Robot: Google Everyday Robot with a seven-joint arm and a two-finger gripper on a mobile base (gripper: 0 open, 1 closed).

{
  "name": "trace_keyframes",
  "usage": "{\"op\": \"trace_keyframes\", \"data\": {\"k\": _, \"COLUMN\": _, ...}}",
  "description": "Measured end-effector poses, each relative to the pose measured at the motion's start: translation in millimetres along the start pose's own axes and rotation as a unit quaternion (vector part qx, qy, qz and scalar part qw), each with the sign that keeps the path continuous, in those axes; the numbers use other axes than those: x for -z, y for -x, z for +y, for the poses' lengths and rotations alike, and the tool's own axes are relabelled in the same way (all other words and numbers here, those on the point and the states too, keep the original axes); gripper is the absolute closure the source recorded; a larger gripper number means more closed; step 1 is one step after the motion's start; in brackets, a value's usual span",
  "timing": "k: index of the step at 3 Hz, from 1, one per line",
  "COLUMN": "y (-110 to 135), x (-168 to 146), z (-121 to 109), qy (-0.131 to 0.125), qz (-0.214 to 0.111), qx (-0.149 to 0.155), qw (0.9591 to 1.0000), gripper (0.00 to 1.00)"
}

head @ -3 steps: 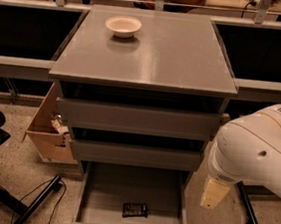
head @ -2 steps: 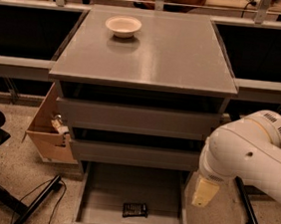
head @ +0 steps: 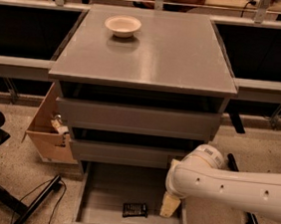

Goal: Pick rxbar chocolate from bottom drawer and place on counter

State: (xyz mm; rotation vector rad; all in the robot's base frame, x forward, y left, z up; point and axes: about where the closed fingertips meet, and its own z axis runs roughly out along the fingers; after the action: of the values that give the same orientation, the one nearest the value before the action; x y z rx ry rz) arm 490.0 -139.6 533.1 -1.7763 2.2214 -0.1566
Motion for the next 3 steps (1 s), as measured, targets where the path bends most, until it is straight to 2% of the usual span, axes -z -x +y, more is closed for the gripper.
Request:
{"op": "trace_keyframes", "data": {"k": 1, "y": 5, "x": -66, "z": -6, "qy": -0.015, "qz": -0.023, "qx": -0.017, "qw": 0.9995, "gripper": 0.00}}
{"op": "trace_keyframes", "data": {"k": 2, "y": 5, "x": -65, "z": -6, "qy": -0.014, "qz": -0.022, "qx": -0.015, "qw": 0.9995, "gripper": 0.00}}
{"op": "trace_keyframes", "data": {"k": 3, "y": 16, "x": -111, "z": 11, "qy": 0.013, "qz": -0.017, "qx": 0.001, "qw": 0.9998, "gripper": 0.00}}
